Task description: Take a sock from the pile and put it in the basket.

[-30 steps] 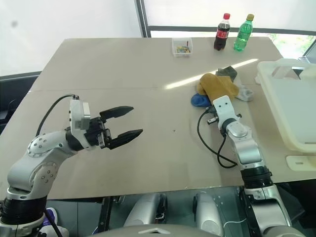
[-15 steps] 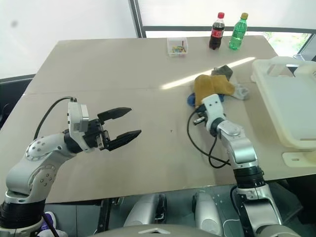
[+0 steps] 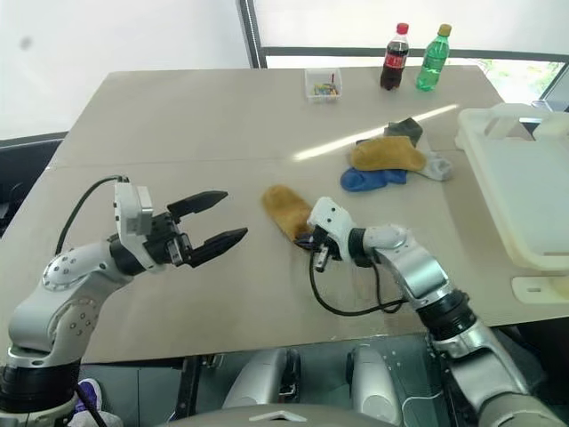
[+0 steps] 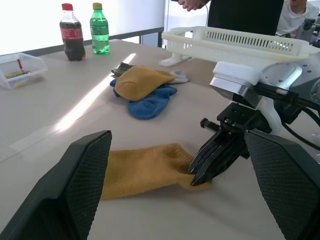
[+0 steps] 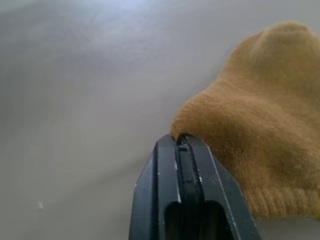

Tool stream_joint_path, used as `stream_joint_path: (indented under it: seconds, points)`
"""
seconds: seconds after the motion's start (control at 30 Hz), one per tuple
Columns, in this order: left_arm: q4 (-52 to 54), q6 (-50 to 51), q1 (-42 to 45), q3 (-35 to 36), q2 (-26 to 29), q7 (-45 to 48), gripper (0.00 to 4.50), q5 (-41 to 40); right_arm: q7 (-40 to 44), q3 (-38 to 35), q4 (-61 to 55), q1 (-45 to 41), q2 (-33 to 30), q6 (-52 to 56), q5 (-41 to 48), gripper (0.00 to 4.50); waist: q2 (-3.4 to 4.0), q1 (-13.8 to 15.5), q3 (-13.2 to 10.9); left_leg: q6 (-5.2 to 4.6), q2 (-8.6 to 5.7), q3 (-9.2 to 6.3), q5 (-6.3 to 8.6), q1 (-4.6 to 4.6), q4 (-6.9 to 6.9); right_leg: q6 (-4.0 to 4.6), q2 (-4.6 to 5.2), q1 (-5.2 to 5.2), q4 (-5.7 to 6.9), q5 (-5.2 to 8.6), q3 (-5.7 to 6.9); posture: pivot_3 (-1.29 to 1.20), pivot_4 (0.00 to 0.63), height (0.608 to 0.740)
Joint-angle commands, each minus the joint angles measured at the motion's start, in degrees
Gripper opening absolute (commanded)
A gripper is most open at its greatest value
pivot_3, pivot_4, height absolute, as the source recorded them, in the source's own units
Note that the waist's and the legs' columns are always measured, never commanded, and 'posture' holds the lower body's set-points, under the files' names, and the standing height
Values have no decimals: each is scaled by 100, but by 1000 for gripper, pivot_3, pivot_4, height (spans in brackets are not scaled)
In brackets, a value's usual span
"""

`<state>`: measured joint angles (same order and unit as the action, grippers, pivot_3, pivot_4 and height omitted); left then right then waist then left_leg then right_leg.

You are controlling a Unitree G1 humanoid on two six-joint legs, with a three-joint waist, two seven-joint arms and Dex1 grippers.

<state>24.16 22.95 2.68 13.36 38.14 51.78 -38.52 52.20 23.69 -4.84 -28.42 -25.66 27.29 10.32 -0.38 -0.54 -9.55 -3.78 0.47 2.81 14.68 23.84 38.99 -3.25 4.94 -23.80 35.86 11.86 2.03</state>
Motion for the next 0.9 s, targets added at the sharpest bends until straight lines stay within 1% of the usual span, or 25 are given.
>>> stream_joint_path:
  seconds: [0.03,0.17,0.23,0.3,0.43,0.57,0.63,0.77,0.8,0.83,0.9]
  points:
    - [191,-58,-164,159,69,78,4500,-94,1019,339,-113,108,-550,-809,-148,10,-1,-2,-1,0,0,1,0,1,0,0,1,2,0,0,0,0,150,732]
    - [208,-57,-399,142,145,169,4500,-41,1902,364,-469,441,-1426,-1180,-95,10,-1,6,-1,1,4,0,0,0,-1,0,0,2,2,0,2,0,150,732]
    - [207,-79,-451,93,198,240,4500,-8,2088,328,-558,581,-1689,-1401,-126,10,-4,18,0,0,4,0,0,0,-1,0,3,4,0,0,3,0,150,732]
    - [157,-61,-443,40,234,309,4500,-6,1949,156,-448,640,-1713,-1454,-136,10,-6,18,1,-20,4,0,12,-2,0,0,5,4,-1,0,4,0,150,732]
    - [56,-40,-397,-38,271,410,4500,0,1724,10,-423,682,-1685,-1499,-236,10,-5,19,1,-20,5,1,13,-4,0,1,7,3,1,0,4,0,150,732]
    - [-46,-57,-279,-204,271,510,4500,104,1393,-72,-739,804,-1509,-1068,-138,10,-6,47,1,-15,5,0,10,-4,2,2,10,3,1,-1,5,0,150,732]
    - [-107,-66,-211,-280,275,540,4500,172,1420,-55,-947,920,-1529,-771,-35,10,-5,57,1,1,6,0,0,-3,2,2,10,3,2,-1,5,0,150,732]
    - [-186,-91,-154,-349,286,632,4500,240,1390,-264,-1047,985,-1546,-664,90,10,-5,65,1,1,6,1,0,-2,1,2,10,2,2,0,4,0,150,732]
    - [-216,-93,-134,-364,276,651,4500,255,1326,-346,-1070,999,-1543,-654,102,559,-5,68,1,-1,6,1,2,-2,1,2,10,2,2,0,4,0,150,732]
    - [-247,-95,-113,-386,268,670,4500,276,1274,-431,-1119,1033,-1552,-658,123,937,-5,76,1,-2,6,1,3,-1,1,2,10,2,2,0,5,0,150,732]
    - [-288,-99,-80,-422,252,688,4500,308,1046,-643,-1230,1139,-1463,-601,207,1841,-5,111,1,-12,6,1,9,-1,1,2,12,2,2,0,5,0,150,732]
